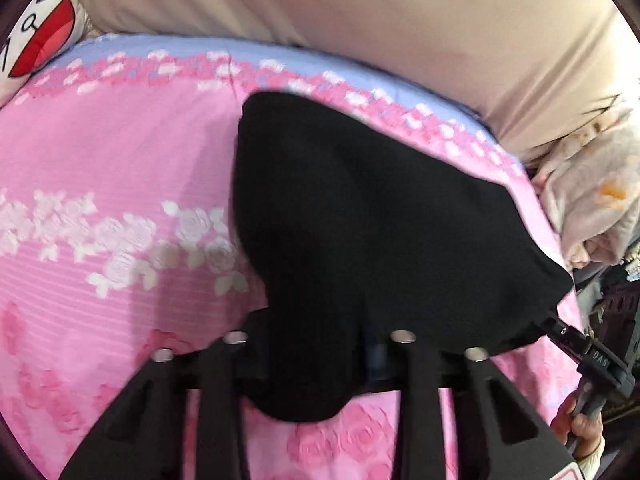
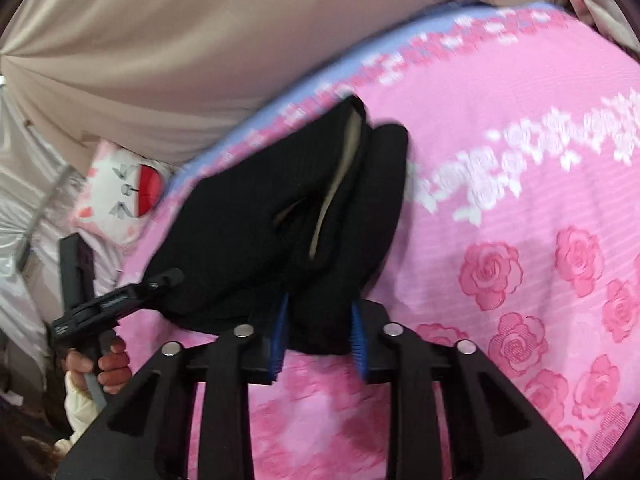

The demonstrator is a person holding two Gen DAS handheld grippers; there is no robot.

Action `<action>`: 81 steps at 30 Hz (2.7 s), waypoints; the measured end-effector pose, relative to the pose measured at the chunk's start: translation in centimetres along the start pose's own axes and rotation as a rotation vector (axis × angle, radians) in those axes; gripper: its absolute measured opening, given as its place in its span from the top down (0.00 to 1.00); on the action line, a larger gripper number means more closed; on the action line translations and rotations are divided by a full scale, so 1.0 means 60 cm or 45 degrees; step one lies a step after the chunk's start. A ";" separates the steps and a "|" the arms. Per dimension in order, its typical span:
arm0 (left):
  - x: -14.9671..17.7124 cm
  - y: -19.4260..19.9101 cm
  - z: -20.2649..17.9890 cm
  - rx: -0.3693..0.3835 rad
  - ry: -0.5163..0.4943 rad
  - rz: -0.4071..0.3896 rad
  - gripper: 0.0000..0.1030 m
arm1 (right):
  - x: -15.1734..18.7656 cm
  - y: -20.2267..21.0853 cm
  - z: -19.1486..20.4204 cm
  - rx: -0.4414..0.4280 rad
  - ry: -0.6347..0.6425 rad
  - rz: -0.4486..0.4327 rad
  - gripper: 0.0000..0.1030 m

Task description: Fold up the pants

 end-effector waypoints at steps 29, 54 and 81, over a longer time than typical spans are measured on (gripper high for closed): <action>-0.009 -0.003 0.020 -0.405 -0.150 -0.089 0.14 | -0.044 0.003 0.011 0.381 0.250 -0.034 0.91; 0.019 0.056 0.033 0.016 -0.021 -0.089 0.06 | 0.017 0.095 -0.017 0.272 -0.047 -0.111 0.07; 0.024 -0.066 -0.023 0.215 -0.128 0.263 0.06 | 0.040 -0.063 0.025 -0.267 -0.054 0.311 0.04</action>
Point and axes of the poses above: each gripper's, at about its wrist camera, not at the fingertips, and y roughly against the way its jaws point, z to its left, x to its underside, the point moved 5 cm from there along -y, roughly the way its jaws point, and after that the axes turned 4 degrees about z, right-handed, at the moved point
